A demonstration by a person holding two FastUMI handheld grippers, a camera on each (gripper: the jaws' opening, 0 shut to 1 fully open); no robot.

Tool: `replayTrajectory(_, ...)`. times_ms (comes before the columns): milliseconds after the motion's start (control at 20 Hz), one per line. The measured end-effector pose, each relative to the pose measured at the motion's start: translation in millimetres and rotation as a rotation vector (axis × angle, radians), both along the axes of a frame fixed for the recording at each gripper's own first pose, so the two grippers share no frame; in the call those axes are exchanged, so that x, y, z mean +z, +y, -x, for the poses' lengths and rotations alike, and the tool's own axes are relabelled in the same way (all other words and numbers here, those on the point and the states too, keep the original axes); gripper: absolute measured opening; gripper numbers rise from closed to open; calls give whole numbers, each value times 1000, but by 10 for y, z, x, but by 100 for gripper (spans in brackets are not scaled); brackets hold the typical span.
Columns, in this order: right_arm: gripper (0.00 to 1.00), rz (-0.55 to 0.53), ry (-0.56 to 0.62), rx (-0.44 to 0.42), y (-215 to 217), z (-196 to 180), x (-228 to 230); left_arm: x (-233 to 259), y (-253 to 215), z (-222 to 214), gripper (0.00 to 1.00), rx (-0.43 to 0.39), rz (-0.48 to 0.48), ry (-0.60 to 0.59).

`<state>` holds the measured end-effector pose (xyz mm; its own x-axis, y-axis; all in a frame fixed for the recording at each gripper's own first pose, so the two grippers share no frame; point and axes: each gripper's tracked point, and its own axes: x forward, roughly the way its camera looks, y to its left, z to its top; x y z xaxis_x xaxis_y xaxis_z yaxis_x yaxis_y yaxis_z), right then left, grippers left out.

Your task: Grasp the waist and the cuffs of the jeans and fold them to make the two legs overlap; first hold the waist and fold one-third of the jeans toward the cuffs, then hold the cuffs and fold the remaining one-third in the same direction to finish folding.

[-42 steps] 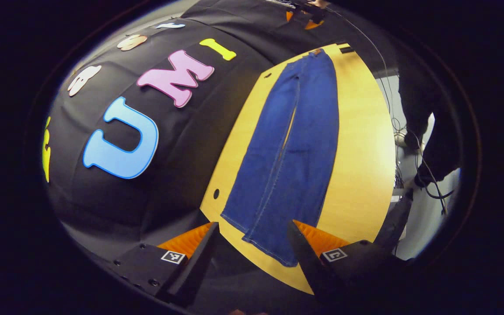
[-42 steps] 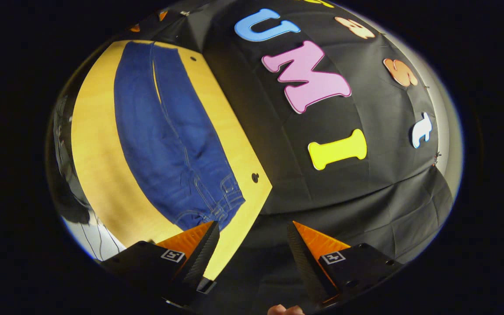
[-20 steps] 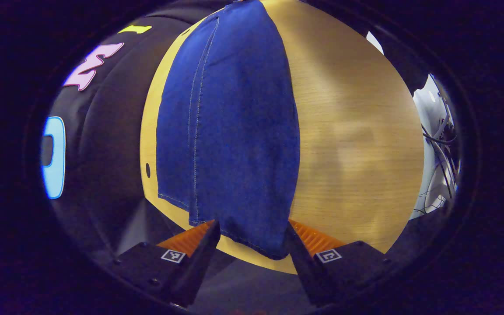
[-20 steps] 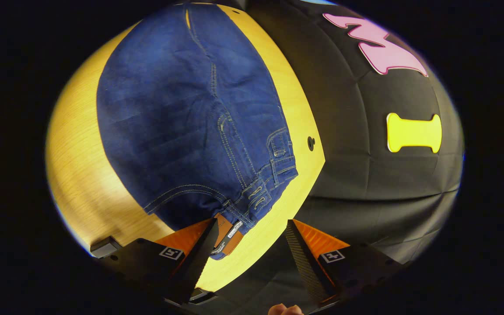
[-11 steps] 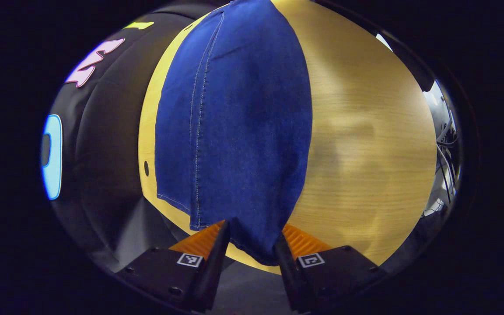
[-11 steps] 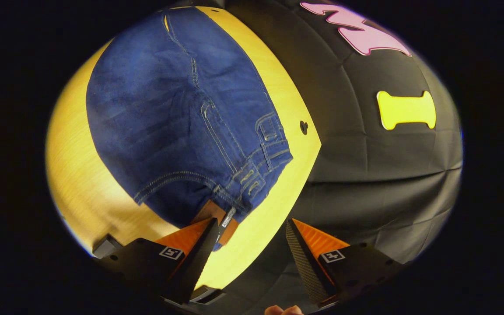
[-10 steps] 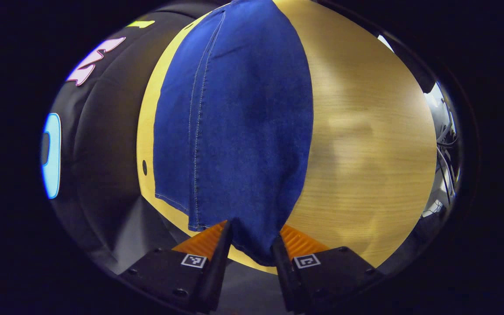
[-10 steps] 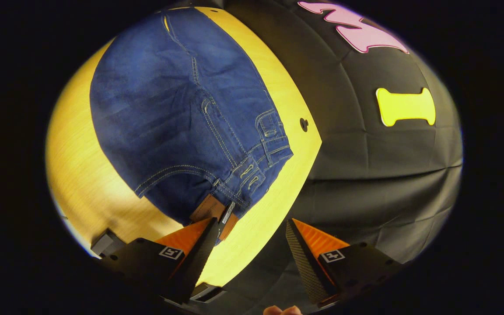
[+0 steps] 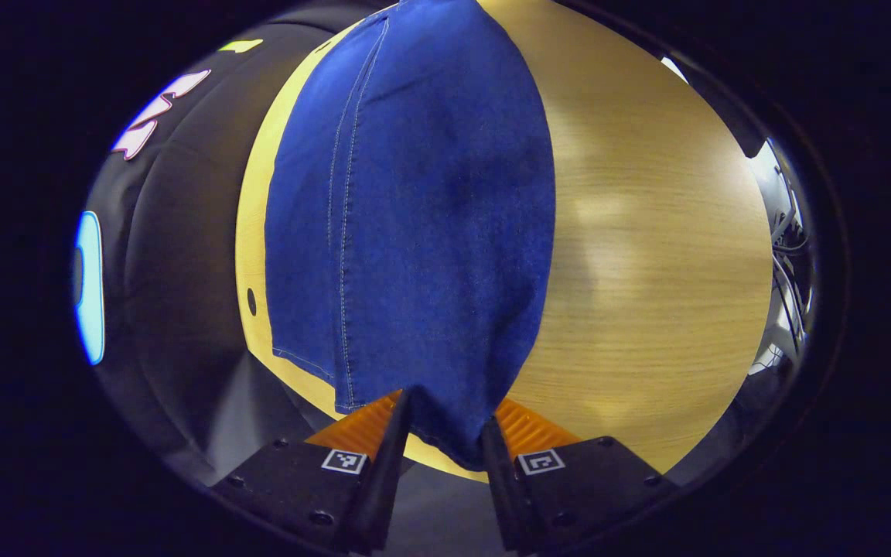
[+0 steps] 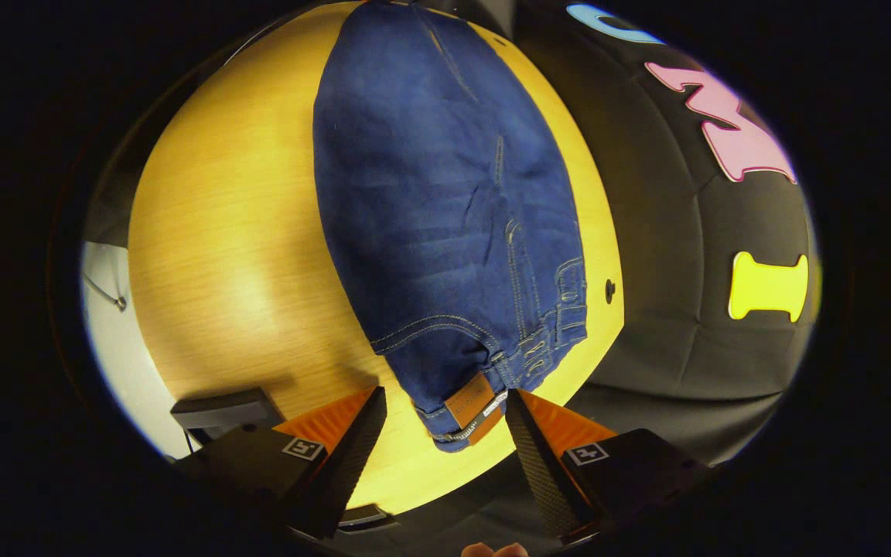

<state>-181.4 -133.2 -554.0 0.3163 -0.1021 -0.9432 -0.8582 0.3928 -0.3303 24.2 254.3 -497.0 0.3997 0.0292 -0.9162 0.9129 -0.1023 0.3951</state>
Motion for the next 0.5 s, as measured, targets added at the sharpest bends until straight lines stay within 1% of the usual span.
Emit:
replayTrajectory(50, 97, 1, -7, 6, -17, -54, -11, -1, -12, 3, 57, -10, -8, 0)
replayTrajectory(100, 93, 7, -23, 4, -33, -157, -31, 10, -19, 2, 56, -26, -18, 2)
replayTrajectory(150, 93, 5, -30, -15, -52, -170, -41, 17, -24, 4, 57, -40, -35, 5)
replayTrajectory(200, 94, 3, -46, -23, -59, -183, -49, 24, -30, 5, 60, -39, -48, 8)
replayTrajectory(250, 94, 10, -65, -10, -53, -202, -41, 27, -20, 10, 57, -27, -53, 12)
replayTrajectory(350, 94, 37, -108, 52, -13, -236, -29, 37, -19, 7, 56, 4, -60, 24)
replayTrajectory(400, 92, 48, -118, 75, 15, -211, -51, 44, -18, -13, 56, 10, -69, 27)
replayTrajectory(450, 89, 53, -118, 87, 35, -189, -87, 39, -30, -2, 54, 11, -76, 34)
replayTrajectory(500, 77, 59, -124, 92, 42, -189, -114, 25, -27, 3, 49, 13, -84, 41)
